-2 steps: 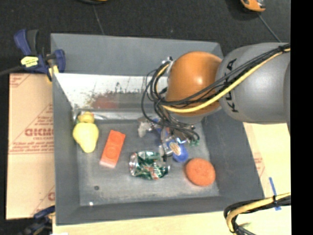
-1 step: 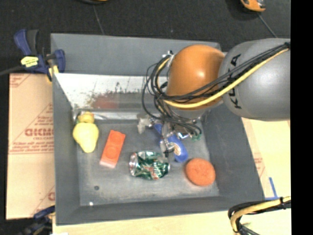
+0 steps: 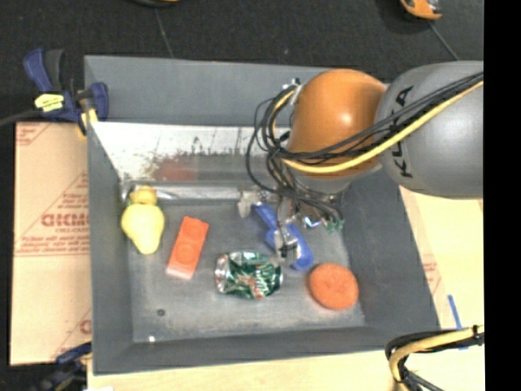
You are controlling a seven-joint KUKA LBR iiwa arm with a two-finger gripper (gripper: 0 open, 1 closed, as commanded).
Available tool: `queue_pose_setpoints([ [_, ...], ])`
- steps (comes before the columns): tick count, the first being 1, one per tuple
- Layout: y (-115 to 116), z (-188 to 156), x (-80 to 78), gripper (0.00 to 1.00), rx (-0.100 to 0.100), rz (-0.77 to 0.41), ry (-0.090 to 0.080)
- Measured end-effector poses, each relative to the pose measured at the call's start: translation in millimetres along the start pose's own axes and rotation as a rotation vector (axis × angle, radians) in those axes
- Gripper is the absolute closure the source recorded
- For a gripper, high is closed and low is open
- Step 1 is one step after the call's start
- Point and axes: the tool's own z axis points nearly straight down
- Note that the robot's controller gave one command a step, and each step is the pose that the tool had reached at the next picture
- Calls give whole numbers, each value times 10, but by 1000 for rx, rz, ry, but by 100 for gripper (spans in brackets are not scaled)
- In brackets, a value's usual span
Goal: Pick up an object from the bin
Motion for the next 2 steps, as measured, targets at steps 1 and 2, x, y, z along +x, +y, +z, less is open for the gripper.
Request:
queue_pose_setpoints([
  [1,5,-175,-76,0,1,-20,-2],
  [2,31,460,11,0,2,97,-7],
])
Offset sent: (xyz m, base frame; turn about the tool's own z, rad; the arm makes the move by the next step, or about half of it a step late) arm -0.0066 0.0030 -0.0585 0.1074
